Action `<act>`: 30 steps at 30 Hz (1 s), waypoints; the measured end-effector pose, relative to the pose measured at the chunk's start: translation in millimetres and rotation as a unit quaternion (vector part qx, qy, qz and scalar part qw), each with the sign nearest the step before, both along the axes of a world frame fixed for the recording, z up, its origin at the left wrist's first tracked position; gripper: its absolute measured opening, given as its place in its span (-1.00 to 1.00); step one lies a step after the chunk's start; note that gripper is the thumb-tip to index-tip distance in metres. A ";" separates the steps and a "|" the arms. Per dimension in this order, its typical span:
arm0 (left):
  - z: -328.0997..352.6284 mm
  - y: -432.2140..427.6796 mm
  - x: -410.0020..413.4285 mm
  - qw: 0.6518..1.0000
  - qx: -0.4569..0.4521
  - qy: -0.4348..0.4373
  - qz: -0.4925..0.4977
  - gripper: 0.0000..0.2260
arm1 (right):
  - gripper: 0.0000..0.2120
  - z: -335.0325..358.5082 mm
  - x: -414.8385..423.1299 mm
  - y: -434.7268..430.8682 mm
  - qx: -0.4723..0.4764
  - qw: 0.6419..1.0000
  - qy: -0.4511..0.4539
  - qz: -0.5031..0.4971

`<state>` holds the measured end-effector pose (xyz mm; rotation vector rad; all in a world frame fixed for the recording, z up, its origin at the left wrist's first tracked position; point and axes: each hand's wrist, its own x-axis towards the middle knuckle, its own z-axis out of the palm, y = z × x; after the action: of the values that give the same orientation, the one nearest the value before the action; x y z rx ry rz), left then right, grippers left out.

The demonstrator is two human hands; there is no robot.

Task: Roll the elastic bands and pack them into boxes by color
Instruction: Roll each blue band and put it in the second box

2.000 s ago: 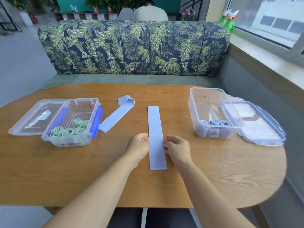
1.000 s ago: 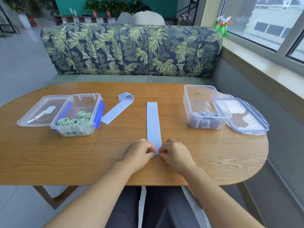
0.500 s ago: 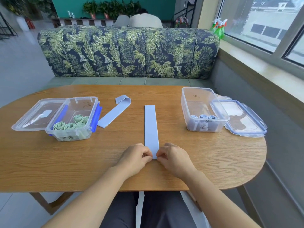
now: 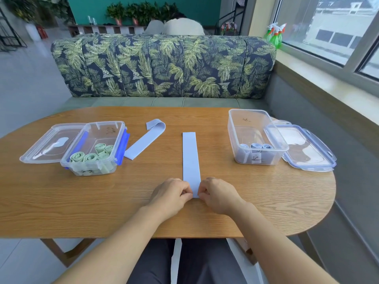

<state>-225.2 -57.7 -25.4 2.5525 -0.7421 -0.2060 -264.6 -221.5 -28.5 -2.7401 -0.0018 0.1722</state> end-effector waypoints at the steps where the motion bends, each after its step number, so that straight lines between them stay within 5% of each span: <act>1: -0.1 -0.1 0.3 1.000 0.002 0.009 0.004 -0.89 | -0.78 1.0 0.7 -0.6 0.002 1.000 0.012 -0.002; 18: -1.9 1.4 10.2 0.991 -0.037 0.128 0.030 -0.85 | -0.79 15.3 16.2 -14.9 0.127 0.978 0.157 -0.059; 30: -4.3 6.1 12.4 0.996 -0.054 0.072 0.029 -0.89 | -0.81 17.9 26.7 -12.2 0.119 0.969 0.203 -0.078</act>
<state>-212.8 -51.6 -29.7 2.4239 -0.6072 -0.3193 -237.9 -233.6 -10.6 -2.4064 0.2861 0.6409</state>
